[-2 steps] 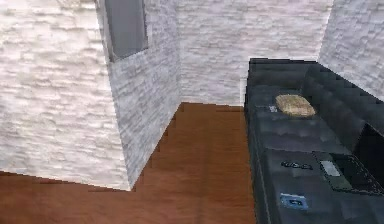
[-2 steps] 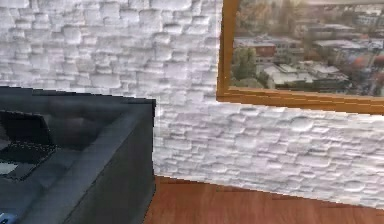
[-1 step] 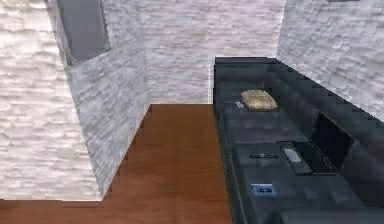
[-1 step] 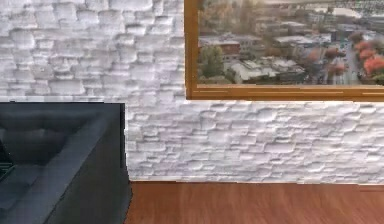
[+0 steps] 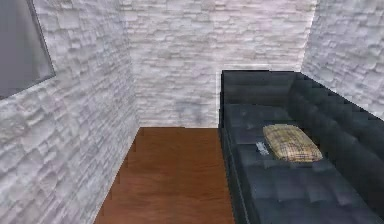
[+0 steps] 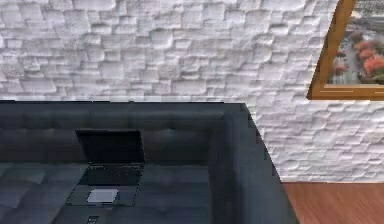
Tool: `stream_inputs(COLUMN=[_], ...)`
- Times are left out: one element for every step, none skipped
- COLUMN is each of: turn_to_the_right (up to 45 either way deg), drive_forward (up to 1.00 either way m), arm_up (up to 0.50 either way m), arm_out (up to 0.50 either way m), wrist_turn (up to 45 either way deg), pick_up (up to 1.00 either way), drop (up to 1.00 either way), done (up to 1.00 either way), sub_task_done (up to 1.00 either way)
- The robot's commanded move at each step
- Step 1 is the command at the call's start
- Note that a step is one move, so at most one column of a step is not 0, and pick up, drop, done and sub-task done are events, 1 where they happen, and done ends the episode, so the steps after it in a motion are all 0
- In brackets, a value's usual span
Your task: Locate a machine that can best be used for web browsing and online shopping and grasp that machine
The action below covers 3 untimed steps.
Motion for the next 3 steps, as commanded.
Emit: stream_inputs(turn_to_the_right=[-24.0, 0.0, 0.0], drive_forward=[0.00, 0.00, 0.00], arm_up=[0.00, 0.50, 0.10], arm_out=[0.00, 0.00, 0.00], wrist_turn=[0.0, 0.0, 0.0], pick_up=[0.00, 0.00, 0.00], drop=[0.00, 0.00, 0.00], done=[0.00, 0.00, 0.00], sub_task_done=[0.00, 0.00, 0.00])
